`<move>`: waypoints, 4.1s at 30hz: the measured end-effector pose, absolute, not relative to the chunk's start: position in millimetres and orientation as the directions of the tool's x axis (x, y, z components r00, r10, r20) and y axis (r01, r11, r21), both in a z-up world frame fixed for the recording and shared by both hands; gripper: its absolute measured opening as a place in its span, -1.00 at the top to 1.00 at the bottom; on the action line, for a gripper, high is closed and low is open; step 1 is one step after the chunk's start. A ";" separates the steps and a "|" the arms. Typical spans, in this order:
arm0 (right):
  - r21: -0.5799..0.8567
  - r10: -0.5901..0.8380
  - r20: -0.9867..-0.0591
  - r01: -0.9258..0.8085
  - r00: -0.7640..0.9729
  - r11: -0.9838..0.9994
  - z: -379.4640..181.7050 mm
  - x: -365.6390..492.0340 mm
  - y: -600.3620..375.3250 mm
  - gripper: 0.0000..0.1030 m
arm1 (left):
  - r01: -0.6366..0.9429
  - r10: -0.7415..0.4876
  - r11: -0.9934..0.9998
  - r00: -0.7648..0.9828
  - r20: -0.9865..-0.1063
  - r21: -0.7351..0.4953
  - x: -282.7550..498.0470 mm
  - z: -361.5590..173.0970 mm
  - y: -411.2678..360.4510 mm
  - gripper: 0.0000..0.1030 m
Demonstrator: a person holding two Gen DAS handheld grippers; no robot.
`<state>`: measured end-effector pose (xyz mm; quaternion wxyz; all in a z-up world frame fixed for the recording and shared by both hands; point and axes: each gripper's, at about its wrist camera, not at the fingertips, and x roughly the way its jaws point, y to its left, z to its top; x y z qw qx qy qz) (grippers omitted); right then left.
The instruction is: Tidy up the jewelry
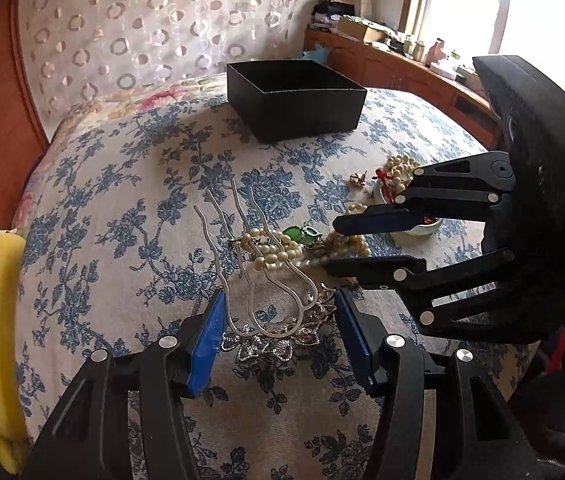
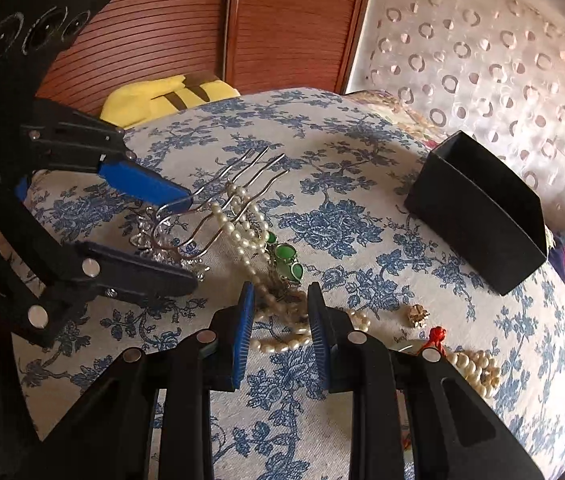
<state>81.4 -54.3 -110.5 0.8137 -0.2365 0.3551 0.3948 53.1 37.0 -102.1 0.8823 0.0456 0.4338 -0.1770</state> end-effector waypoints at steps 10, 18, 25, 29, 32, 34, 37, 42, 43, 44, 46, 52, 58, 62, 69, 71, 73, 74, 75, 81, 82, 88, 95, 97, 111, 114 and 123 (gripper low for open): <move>-0.106 0.465 -0.746 -0.774 0.477 0.624 -105.4 97.8 -64.9 0.89 | 0.364 -0.295 0.927 0.559 -0.775 -0.091 52.3 -98.5 36.4 -0.02; -0.099 0.479 -0.678 -0.715 0.558 0.693 -76.1 118.7 -82.8 0.89 | 0.399 -0.328 0.911 0.549 -0.768 -0.104 46.4 -93.9 29.1 -0.02; -0.088 0.501 -0.632 -0.696 0.592 0.712 -53.0 132.1 -88.3 0.89 | 0.446 -0.348 0.891 0.539 -0.767 -0.090 44.1 -89.2 15.4 -0.02; -0.091 0.509 -0.617 -0.696 0.601 0.712 -47.3 132.2 -83.9 0.89 | 0.482 -0.368 0.872 0.530 -0.764 -0.085 42.7 -89.2 5.3 -0.02; -0.087 0.501 -0.619 -0.686 0.605 0.722 -49.1 136.1 -83.0 0.89 | 0.500 -0.386 0.862 0.531 -0.754 -0.089 40.4 -87.0 2.9 -0.01; -0.060 0.507 -0.628 -0.686 0.590 0.725 -52.0 142.1 -83.0 0.89 | 0.503 -0.394 0.859 0.528 -0.752 -0.097 40.0 -86.5 2.8 -0.01; -0.030 0.515 -0.636 -0.685 0.575 0.728 -55.8 148.4 -82.4 0.89 | 0.498 -0.392 0.861 0.526 -0.754 -0.100 43.1 -89.3 3.2 -0.01; -0.045 0.467 -0.670 -0.659 0.577 0.751 -65.3 150.9 -84.5 0.89 | 0.449 -0.343 0.891 0.574 -0.744 -0.064 47.0 -91.4 8.6 -0.01; -0.051 0.456 -0.683 -0.659 0.571 0.750 -69.0 150.3 -85.8 0.89 | 0.441 -0.336 0.895 0.581 -0.741 -0.060 47.6 -91.4 10.0 -0.01; -0.052 0.450 -0.694 -0.662 0.562 0.748 -72.2 149.6 -87.1 0.89 | 0.433 -0.329 0.900 0.592 -0.736 -0.055 47.9 -91.0 11.7 -0.01; -0.051 0.444 -0.723 -0.681 0.529 0.730 -80.4 146.0 -88.1 0.89 | 0.418 -0.320 0.907 0.607 -0.728 -0.050 48.5 -88.9 15.4 -0.01; -0.054 0.453 -0.747 -0.724 0.486 0.688 -92.1 124.3 -87.6 0.89 | 0.363 -0.278 0.931 0.650 -0.708 -0.033 53.4 -81.6 25.6 -0.01; -0.016 0.472 -0.718 -0.690 0.512 0.724 -85.2 131.6 -100.7 0.89 | 0.369 -0.290 0.928 0.642 -0.709 -0.045 53.2 -79.8 28.4 -0.01; 0.021 0.491 -0.710 -0.682 0.505 0.731 -81.8 140.1 -104.6 0.89 | 0.376 -0.294 0.925 0.639 -0.710 -0.045 51.4 -80.6 24.9 -0.01; 0.050 0.514 -0.673 -0.661 0.532 0.749 -69.4 150.2 -104.8 0.89 | 0.431 -0.355 0.899 0.607 -0.711 -0.081 44.3 -81.6 16.0 -0.01; 0.071 0.531 -0.661 -0.661 0.530 0.747 -66.1 152.8 -105.5 0.89 | 0.448 -0.368 0.890 0.595 -0.715 -0.085 41.1 -83.6 12.7 -0.01; 0.083 0.542 -0.648 -0.658 0.535 0.748 -62.0 154.1 -106.2 0.89 | 0.480 -0.390 0.873 0.572 -0.721 -0.092 38.0 -88.0 8.3 -0.01; 0.088 0.548 -0.638 -0.656 0.541 0.750 -59.9 153.5 -106.3 0.89 | 0.486 -0.392 0.869 0.569 -0.723 -0.089 37.3 -89.7 6.7 -0.01; 0.089 0.550 -0.633 -0.655 0.545 0.751 -58.6 152.6 -106.0 0.89 | 0.486 -0.388 0.870 0.565 -0.728 -0.086 37.6 -92.4 5.2 0.00; 0.047 0.499 -0.607 -0.598 0.619 0.800 -51.2 151.1 -104.7 0.89 | 0.503 -0.414 0.855 0.518 -0.748 -0.125 42.0 -100.0 2.4 0.00; 0.037 0.480 -0.602 -0.578 0.638 0.815 -50.6 153.9 -107.0 0.89 | 0.505 -0.400 0.857 0.518 -0.756 -0.108 41.8 -102.1 0.8 0.00; 0.041 0.440 -0.591 -0.519 0.676 0.854 -44.0 166.7 -128.9 0.89 | 0.493 -0.374 0.865 0.516 -0.770 -0.091 42.7 -106.7 4.8 0.00; 0.033 0.451 -0.551 -0.521 0.703 0.853 -23.5 162.6 -141.7 0.89 | 0.472 -0.352 0.879 0.550 -0.757 -0.067 42.7 -96.6 12.3 0.00; 0.035 0.460 -0.538 -0.526 0.707 0.850 -16.8 160.5 -143.6 0.89 | 0.463 -0.351 0.884 0.569 -0.744 -0.063 45.9 -87.6 15.2 0.00; -0.016 0.494 -0.450 -0.560 0.744 0.828 50.9 146.5 -152.6 0.89 | 0.414 -0.305 0.910 0.685 -0.662 0.008 83.6 -29.3 16.3 0.00; -0.027 0.496 -0.438 -0.563 0.749 0.826 61.2 145.8 -154.2 0.89 | 0.408 -0.297 0.913 0.696 -0.653 0.020 90.6 -23.2 14.3 0.00; -0.044 0.512 -0.411 -0.577 0.754 0.816 88.0 149.4 -161.7 0.89 | 0.401 -0.299 0.916 0.703 -0.646 0.013 113.0 -16.6 11.4 0.00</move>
